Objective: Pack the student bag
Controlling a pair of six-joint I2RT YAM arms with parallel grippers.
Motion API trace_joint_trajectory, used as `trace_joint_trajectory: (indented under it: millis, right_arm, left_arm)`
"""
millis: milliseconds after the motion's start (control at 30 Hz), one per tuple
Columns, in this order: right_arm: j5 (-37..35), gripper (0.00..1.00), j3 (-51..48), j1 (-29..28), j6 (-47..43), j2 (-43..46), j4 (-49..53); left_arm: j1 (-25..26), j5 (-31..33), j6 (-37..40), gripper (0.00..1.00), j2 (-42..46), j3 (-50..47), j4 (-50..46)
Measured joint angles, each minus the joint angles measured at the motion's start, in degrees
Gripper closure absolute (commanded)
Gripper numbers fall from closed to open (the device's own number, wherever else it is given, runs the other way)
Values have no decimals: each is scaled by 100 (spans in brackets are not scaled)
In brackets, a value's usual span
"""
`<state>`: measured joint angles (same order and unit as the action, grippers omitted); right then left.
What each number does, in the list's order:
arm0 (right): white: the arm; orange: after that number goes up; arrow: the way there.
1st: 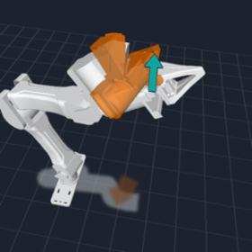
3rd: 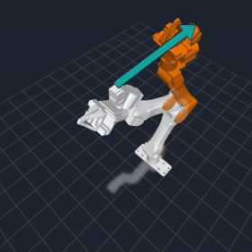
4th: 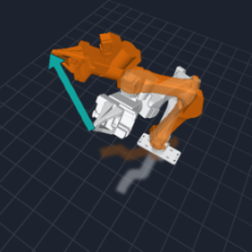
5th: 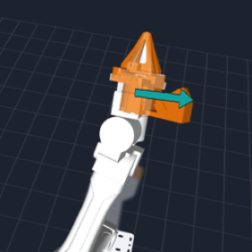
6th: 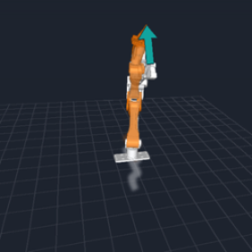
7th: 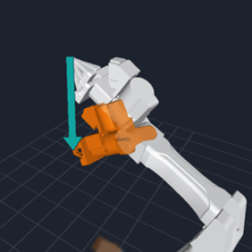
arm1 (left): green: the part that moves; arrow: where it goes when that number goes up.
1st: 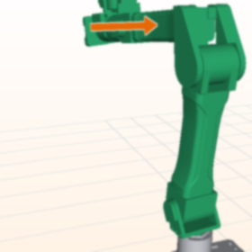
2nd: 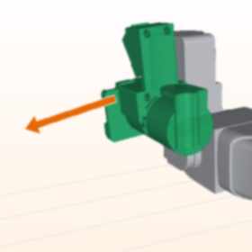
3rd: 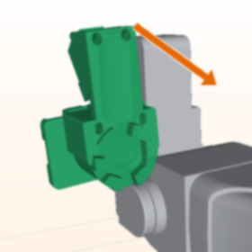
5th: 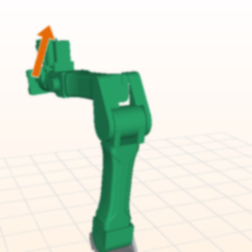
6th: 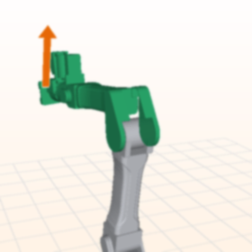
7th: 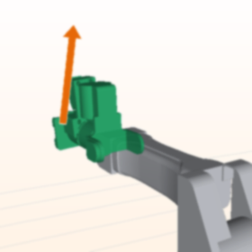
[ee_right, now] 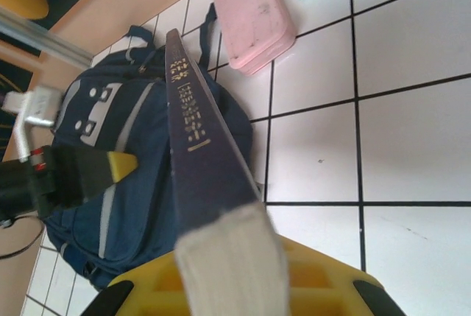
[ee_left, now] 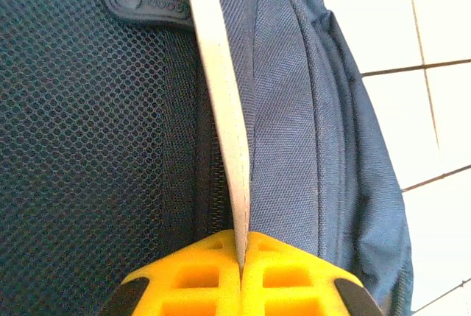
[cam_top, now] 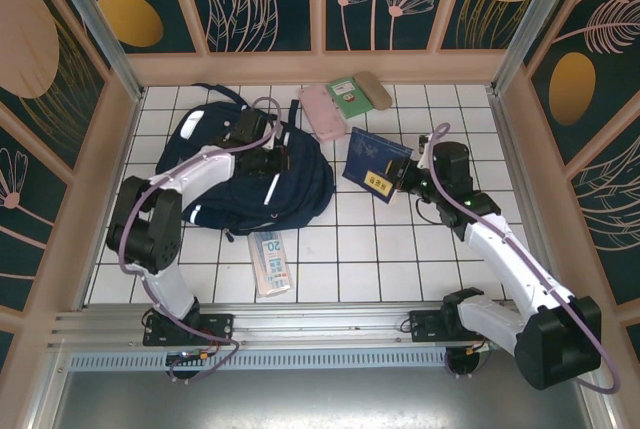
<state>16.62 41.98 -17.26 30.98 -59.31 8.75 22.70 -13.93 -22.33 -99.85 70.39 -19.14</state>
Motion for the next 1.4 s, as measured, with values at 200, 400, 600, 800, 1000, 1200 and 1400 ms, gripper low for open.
trace_joint_trajectory:
  millis: [200,400,600,800,1000,1200,1400]
  right_arm:
    - [407,100,-282,562,590,15,-385]
    - [1543,100,-334,588,1213,-402,-1329]
    - [2286,100,-223,31,1602,-1110,-1969]
    - [2850,100,120,-684,2461,-2413,-2935]
    - [2848,100,957,-1327,3366,-3764,-3757]
    - [2155,97,2935,-2120,3696,-5226,-3589]
    - [1475,53,5099,-2533,3794,-6789,-2782]
  left_arm:
    - [-35,398,131,100,981,575,-841]
    - [-63,774,352,100,1523,1049,-1512]
    - [-63,951,518,100,1602,1207,-1840]
    - [-66,933,520,100,1602,1368,-1974]
    - [-66,925,518,100,1602,1394,-2015]
    - [-66,890,514,100,1602,1394,-2013]
    - [-136,960,422,100,1646,1401,-1965]
